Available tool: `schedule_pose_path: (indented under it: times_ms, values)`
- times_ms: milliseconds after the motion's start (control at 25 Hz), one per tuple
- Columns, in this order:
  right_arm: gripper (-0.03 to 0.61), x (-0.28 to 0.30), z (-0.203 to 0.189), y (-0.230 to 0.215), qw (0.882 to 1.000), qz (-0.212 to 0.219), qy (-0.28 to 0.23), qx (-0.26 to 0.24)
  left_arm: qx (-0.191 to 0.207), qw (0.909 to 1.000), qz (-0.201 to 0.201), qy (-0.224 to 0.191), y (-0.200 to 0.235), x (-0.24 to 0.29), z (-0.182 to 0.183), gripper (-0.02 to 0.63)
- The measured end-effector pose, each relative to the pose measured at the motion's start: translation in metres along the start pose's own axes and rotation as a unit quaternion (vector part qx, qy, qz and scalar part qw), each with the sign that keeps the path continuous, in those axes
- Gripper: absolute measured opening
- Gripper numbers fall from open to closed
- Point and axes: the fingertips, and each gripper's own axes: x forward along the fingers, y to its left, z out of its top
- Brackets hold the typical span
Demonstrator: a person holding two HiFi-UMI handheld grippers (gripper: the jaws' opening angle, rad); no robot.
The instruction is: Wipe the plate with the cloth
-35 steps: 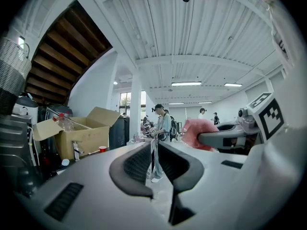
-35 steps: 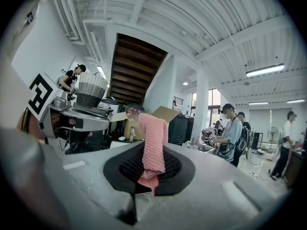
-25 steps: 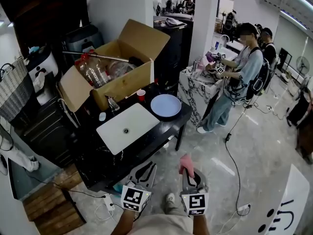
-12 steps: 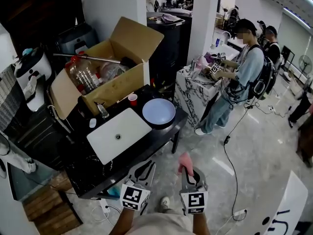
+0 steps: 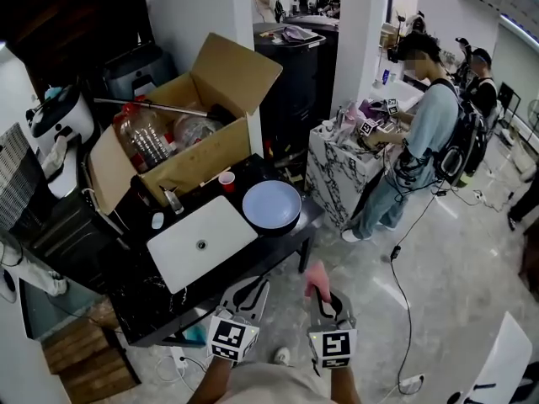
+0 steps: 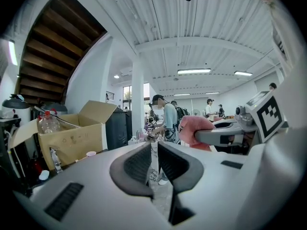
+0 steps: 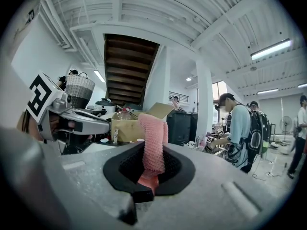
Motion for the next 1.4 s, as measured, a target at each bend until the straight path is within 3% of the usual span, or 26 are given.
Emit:
schedule_pose_path:
  times_ms: [560,920,1400]
  values:
    - [0.028,0.039,-0.016,-0.033,0.999,0.020,0.007,0.031,0.003,0.9992,0.025,0.031,0.013,0.033,-0.004,0.044]
    - [0.028,0.069,-0.013,-0.043,0.999,0.015,0.014,0.025,-0.002,0.9995,0.016,0.025,0.033,0.067,-0.007,0.044]
    - [0.028,0.156,-0.009,-0.054,0.999,0.006,0.032,0.012,-0.018,0.9997,-0.009,0.016,0.091,0.134,-0.004,0.044]
